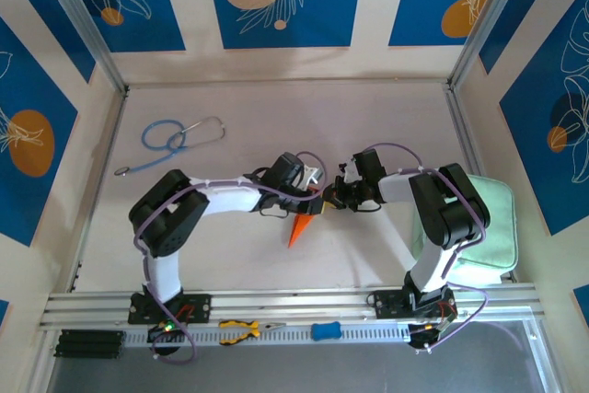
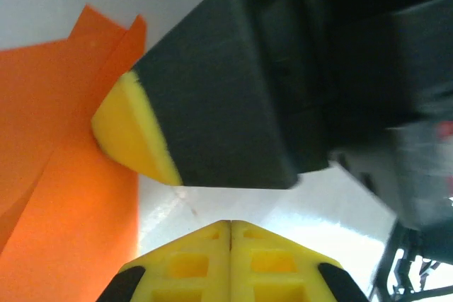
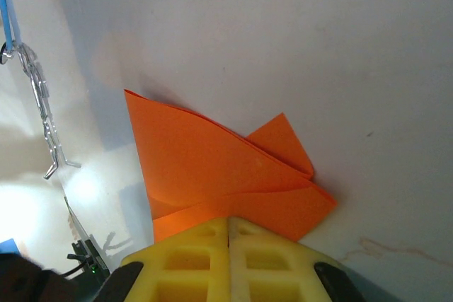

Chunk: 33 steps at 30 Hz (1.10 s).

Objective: Fold a paper plane with a square sheet of paper (pick it up from the middle)
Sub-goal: Fold the wing for the fifth time at the center of the table.

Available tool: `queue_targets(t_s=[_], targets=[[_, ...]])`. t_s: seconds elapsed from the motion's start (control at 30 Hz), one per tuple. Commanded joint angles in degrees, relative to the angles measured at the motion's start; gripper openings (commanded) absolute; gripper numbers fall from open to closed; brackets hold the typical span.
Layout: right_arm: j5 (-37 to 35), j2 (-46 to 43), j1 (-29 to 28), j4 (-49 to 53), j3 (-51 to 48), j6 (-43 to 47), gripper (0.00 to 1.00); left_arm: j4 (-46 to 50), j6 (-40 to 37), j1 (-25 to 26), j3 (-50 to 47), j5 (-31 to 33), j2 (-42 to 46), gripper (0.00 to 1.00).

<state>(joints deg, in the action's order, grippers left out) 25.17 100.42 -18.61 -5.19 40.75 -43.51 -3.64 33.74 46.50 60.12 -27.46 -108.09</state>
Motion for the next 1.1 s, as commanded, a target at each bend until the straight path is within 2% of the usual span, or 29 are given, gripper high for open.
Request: queue_targets(t_s=[0.0,0.37,0.83,1.07], targets=[[-1.17,2.15,0.01,2.79,-0.19,0.88,0.01,4.87,-2.14,-0.56,1.01,-1.08,-1.66,0.02],[-1.57,2.94,0.01,3.84,0.12,1.41,0.01,4.80,-2.01,-0.50,-4.34,0.91,-2.33,0.05],[-2.40,3.60,0.07,5.18,0.66,2.11,0.01,5.39,-2.77,-0.26,-17.19,1.61,7.39,0.10],[-1.79,3.07,-0.01,5.10,0.95,2.11,0.01,9.08,-4.17,-0.09,-21.49,3.38,13.84,0.07]])
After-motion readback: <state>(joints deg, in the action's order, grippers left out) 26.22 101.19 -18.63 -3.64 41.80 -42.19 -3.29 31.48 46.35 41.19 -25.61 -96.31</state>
